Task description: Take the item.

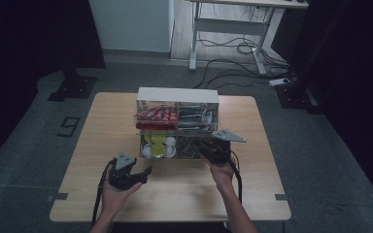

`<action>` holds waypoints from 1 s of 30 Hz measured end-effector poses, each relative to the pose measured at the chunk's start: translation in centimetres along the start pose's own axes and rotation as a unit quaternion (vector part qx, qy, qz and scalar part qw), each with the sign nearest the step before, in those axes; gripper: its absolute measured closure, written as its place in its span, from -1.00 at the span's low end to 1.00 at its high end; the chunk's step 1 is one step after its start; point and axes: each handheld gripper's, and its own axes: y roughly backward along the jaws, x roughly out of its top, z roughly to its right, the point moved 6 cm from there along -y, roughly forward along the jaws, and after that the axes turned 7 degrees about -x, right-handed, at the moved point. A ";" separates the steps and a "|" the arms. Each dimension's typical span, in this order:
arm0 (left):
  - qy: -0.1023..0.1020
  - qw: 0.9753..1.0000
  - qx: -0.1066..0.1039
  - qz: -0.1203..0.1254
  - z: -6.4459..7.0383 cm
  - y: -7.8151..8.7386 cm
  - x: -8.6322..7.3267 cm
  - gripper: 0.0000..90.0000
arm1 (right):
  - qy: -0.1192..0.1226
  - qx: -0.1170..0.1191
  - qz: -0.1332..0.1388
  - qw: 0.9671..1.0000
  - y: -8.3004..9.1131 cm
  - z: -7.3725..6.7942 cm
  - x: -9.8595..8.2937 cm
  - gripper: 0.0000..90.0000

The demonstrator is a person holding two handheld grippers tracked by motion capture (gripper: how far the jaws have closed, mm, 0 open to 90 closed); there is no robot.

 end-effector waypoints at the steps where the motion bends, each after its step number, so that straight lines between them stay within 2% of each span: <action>1: 0.000 1.000 -0.001 0.001 0.0 -0.2 0.4 -0.32 | 0.001 0.000 0.001 1.000 0.1 0.1 0.1 0.96; 14: -0.006 1.000 0.000 -0.006 -0.3 -1.5 1.5 -0.33 | 0.001 -0.003 -0.003 1.000 0.2 0.4 0.2 0.96; 30: -0.002 1.000 0.004 0.005 -0.4 -3.0 1.9 -0.33 | 0.000 -0.003 -0.007 1.000 -0.1 0.3 0.3 0.96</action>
